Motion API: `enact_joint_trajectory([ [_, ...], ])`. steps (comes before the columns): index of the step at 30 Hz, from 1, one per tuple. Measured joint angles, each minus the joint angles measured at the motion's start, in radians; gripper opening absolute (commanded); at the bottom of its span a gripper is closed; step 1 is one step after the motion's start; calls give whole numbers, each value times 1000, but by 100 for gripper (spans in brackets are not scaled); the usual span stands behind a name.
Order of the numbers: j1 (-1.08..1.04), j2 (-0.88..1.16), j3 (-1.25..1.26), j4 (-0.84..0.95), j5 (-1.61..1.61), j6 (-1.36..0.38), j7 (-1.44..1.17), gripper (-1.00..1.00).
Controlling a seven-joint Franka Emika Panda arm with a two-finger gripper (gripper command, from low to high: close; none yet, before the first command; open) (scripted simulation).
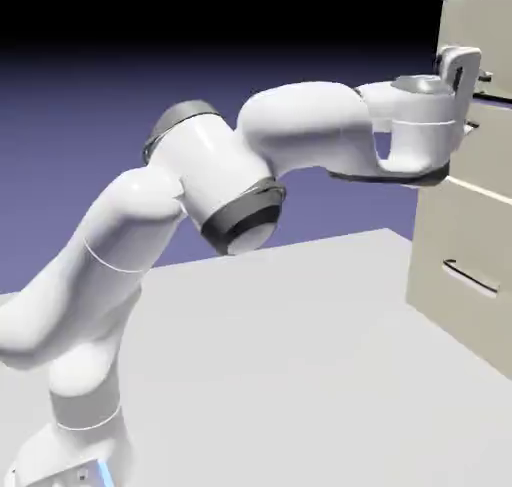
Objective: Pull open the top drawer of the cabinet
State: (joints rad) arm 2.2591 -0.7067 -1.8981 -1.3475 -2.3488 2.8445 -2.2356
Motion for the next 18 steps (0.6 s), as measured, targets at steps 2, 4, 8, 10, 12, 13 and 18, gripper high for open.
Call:
enact_joint_trajectory([
  [2,54,-48,-14,72,35,5,-76,0],
  [4,108,-97,-29,145,69,9,-151,0],
  [8,206,-185,-55,277,133,18,-289,-100],
  [10,206,-185,-55,277,133,18,-289,-100],
  [12,155,-146,-38,205,93,8,-221,-100],
  [13,128,-126,-27,169,75,3,-188,-100],
  [18,-21,-28,45,-12,-5,-21,-33,-100],
])
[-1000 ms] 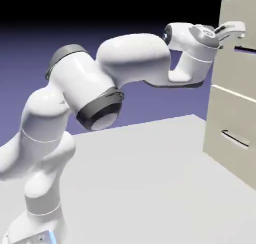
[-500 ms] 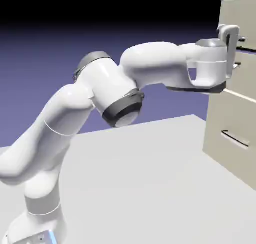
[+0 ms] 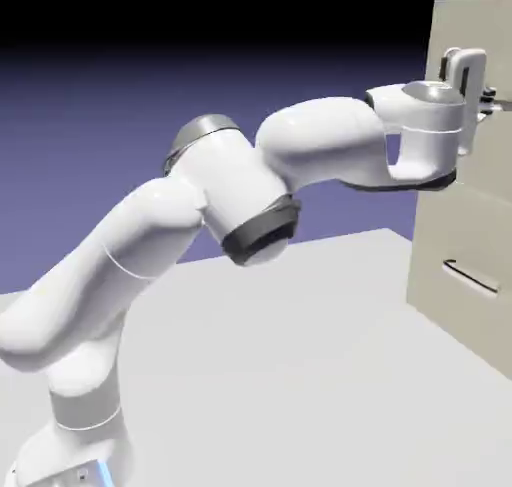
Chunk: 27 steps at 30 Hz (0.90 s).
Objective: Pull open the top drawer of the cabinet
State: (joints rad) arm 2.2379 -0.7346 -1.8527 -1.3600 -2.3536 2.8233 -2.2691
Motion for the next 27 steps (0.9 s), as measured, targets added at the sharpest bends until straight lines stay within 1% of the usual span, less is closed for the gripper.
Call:
enact_joint_trajectory([
  [9,-322,154,213,-287,-89,-25,219,-100],
  [17,-612,196,459,-471,-118,-46,303,-100],
  [21,-757,248,573,-518,-169,-30,413,-100],
  [27,-938,388,693,-503,-290,36,673,-100],
])
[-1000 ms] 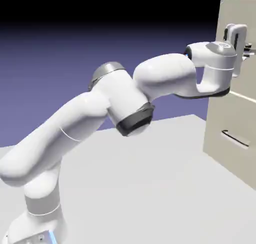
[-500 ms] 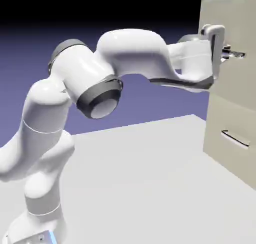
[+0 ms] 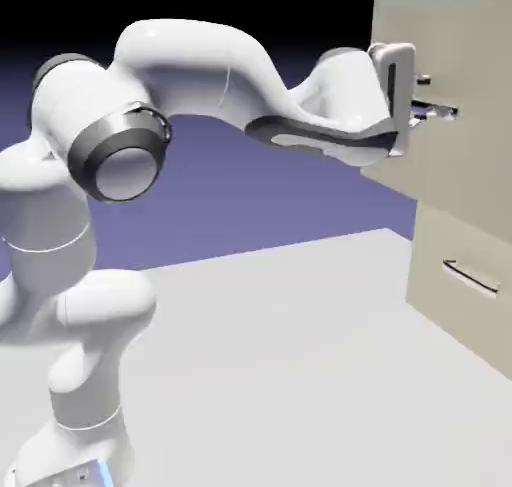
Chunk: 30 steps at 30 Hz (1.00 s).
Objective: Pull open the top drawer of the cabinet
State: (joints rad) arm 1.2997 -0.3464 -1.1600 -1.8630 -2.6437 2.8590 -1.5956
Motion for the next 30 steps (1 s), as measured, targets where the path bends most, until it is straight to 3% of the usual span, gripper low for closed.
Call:
enact_joint_trajectory([
  [15,-479,311,368,134,-254,148,559,-100],
  [19,-619,290,511,111,-254,141,542,-100],
  [25,-740,102,653,-87,-128,95,325,-100],
  [30,-925,157,824,-39,-190,109,427,-100],
])
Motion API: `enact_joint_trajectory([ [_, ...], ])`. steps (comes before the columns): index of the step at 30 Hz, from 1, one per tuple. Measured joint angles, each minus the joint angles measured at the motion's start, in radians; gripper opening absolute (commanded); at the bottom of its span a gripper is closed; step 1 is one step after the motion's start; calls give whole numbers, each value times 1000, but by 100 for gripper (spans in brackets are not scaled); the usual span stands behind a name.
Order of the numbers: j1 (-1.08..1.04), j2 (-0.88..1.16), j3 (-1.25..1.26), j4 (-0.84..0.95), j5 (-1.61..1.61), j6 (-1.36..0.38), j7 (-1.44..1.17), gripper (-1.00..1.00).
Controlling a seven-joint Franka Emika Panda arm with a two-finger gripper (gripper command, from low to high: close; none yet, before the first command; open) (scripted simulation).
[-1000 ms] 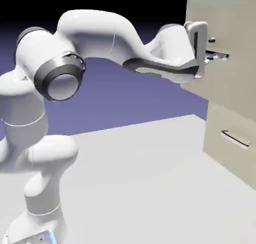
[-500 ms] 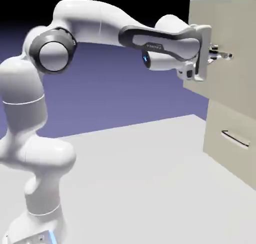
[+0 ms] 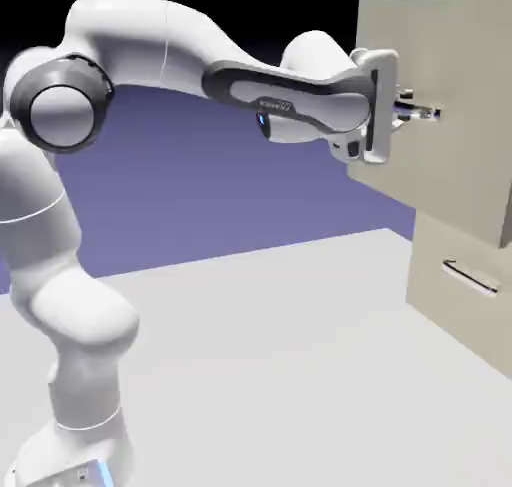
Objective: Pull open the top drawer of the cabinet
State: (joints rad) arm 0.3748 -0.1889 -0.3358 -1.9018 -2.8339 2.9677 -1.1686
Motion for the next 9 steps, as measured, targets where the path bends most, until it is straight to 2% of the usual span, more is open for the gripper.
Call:
enact_joint_trajectory([
  [3,-106,25,101,21,-52,12,85,-100],
  [5,-159,-26,155,-34,-63,13,104,-100],
  [6,-166,-60,163,-70,-58,10,94,100],
  [9,-173,-96,170,-105,-48,12,81,100],
])
